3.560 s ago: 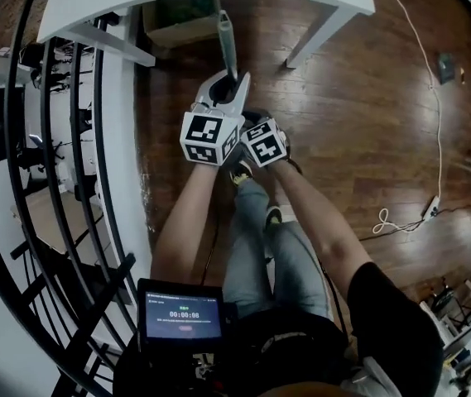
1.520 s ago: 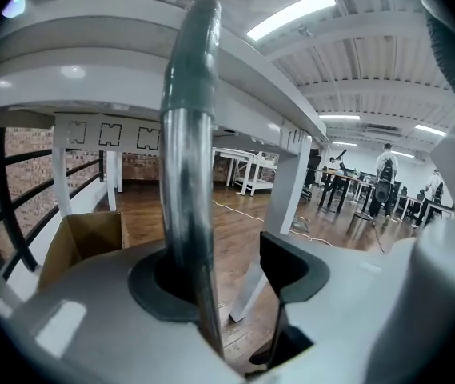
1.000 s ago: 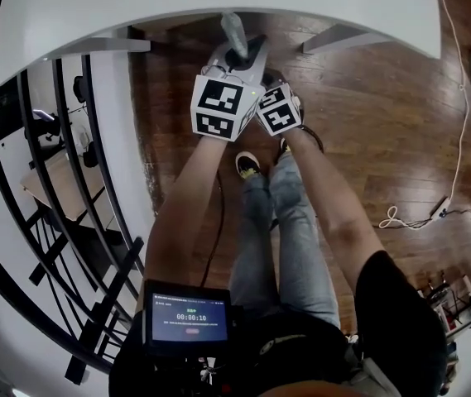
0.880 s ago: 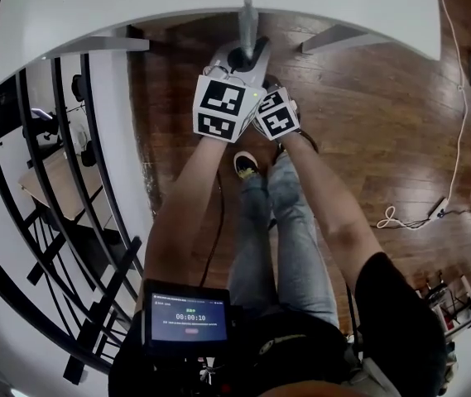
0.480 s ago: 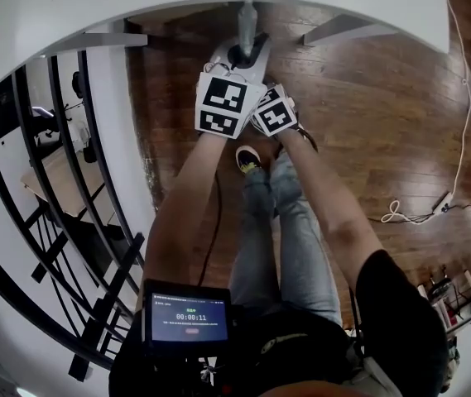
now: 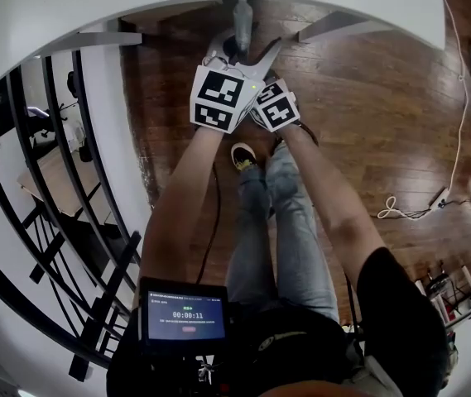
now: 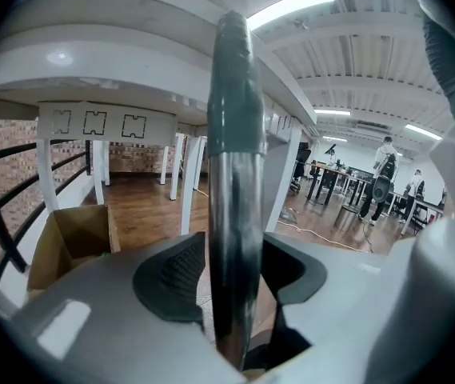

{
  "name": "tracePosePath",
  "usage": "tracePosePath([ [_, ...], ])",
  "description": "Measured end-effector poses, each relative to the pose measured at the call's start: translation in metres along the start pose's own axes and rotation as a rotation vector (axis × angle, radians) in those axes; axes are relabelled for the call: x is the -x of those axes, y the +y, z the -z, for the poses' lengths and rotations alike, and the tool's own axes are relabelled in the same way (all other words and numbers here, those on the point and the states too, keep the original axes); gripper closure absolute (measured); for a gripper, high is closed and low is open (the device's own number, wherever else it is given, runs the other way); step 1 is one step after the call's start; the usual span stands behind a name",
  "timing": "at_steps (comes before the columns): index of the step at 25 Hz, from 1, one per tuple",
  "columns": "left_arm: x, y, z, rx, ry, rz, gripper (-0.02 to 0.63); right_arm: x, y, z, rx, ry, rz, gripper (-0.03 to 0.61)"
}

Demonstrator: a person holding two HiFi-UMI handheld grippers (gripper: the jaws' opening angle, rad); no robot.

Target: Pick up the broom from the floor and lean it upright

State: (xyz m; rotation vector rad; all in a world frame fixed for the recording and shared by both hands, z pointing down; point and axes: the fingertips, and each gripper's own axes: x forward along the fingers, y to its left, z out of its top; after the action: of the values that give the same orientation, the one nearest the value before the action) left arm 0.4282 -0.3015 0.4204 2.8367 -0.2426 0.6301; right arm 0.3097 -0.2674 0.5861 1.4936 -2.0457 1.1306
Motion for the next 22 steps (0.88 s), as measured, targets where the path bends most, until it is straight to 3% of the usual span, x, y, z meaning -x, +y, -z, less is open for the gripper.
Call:
tracePosePath([
  [5, 0.012, -0.005, 0.0, -0.015, -0.008, 0.03, 0.328, 0.015, 0.001, -0.003, 0.015, -0.022, -0.017, 0.437],
  [8, 0.021, -0.003, 0.0, -0.031, -0.014, 0.017, 0.324, 0.023, -0.004, 0.0, 0.031, -0.013, -0.008, 0.431],
  [12, 0.041, -0.002, -0.004, 0.015, -0.015, 0.02, 0.321, 0.044, -0.008, 0.007, 0.051, -0.008, 0.024, 0.431],
  [15, 0.075, 0.002, -0.001, 0.022, 0.0, -0.015, 0.323, 0.078, -0.011, 0.018, 0.009, -0.026, 0.065, 0.431],
  [16, 0.091, 0.004, -0.001, 0.02, 0.007, -0.047, 0.372, 0.095, -0.014, 0.015, -0.016, -0.054, 0.082, 0.437],
  [17, 0.109, 0.006, 0.0, 0.016, 0.014, -0.084, 0.551, 0.115, -0.014, 0.01, -0.039, -0.086, 0.098, 0.447],
  [18, 0.129, 0.004, 0.001, 0.017, 0.024, -0.117, 0.597, 0.137, -0.011, 0.005, -0.058, -0.116, 0.109, 0.453],
  [22, 0.204, -0.028, -0.018, 0.033, 0.033, -0.122, 0.597, 0.232, 0.018, -0.034, -0.084, -0.242, 0.127, 0.463],
])
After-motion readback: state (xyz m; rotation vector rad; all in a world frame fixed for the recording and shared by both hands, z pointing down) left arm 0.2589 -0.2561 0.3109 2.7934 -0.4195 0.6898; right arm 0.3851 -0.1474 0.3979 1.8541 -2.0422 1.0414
